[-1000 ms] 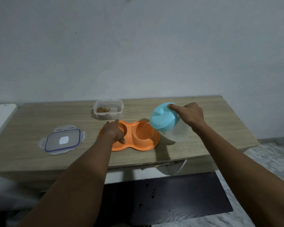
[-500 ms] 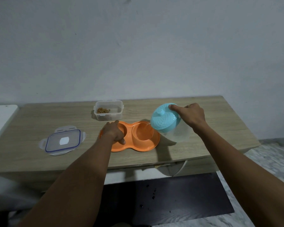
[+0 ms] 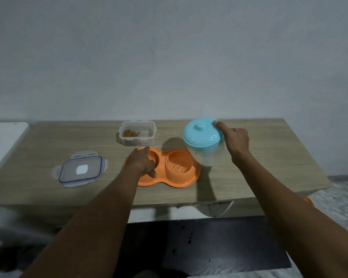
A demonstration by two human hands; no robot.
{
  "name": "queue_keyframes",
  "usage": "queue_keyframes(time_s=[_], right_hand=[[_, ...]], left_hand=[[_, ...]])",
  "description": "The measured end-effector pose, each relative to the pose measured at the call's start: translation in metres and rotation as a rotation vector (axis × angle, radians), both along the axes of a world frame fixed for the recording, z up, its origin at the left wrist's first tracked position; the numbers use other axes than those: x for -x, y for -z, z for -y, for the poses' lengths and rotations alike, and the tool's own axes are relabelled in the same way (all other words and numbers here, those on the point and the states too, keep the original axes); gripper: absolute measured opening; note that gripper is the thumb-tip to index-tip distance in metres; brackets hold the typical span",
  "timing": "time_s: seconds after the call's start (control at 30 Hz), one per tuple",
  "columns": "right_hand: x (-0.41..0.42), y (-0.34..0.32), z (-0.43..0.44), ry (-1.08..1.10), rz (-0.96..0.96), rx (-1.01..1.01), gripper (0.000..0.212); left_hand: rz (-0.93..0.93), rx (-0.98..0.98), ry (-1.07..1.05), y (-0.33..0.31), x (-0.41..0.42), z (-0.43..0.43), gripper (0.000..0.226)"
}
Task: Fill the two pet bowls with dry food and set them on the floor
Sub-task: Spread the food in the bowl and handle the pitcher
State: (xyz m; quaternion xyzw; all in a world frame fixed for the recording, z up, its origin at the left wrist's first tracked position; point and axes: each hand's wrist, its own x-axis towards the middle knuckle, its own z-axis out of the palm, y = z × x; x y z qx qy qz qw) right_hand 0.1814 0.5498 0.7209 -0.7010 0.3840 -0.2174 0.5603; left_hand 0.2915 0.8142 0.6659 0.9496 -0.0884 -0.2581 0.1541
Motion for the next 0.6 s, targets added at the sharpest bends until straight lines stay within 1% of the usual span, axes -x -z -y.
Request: queue_keyframes(time_s=[0.1, 0.27, 0.4, 0.5, 0.57, 0.6], right_hand=[[-0.023, 0.005, -0.007, 0.031, 0.042, -0.033, 0.063], [-0.066, 0.015, -0.012, -0.001, 0.101, -0.129, 0.061], [-0.097, 0.026, -0.012, -0.056, 0.075, -0.219, 0.058], [-0.113, 0.035, -0.012, -0.067, 0.041, -0.242, 0.054], [-0.119, 0.039, -0.012, -0.077, 0.042, -0.273, 0.054], [-0.122, 0.042, -0.012, -0.082, 0.04, -0.279, 0.057]], left_hand=[[0.006, 0.002, -0.002, 0.002, 0.001, -0.001, 0.126], [0.02, 0.049, -0.04, 0.003, 0.0, -0.004, 0.127], [0.021, 0.083, -0.06, 0.005, -0.001, -0.006, 0.127], [0.026, 0.11, -0.061, 0.007, -0.002, -0.006, 0.127], [0.018, 0.123, -0.063, 0.008, -0.003, -0.006, 0.128], [0.018, 0.118, -0.061, 0.009, -0.003, -0.007, 0.128]])
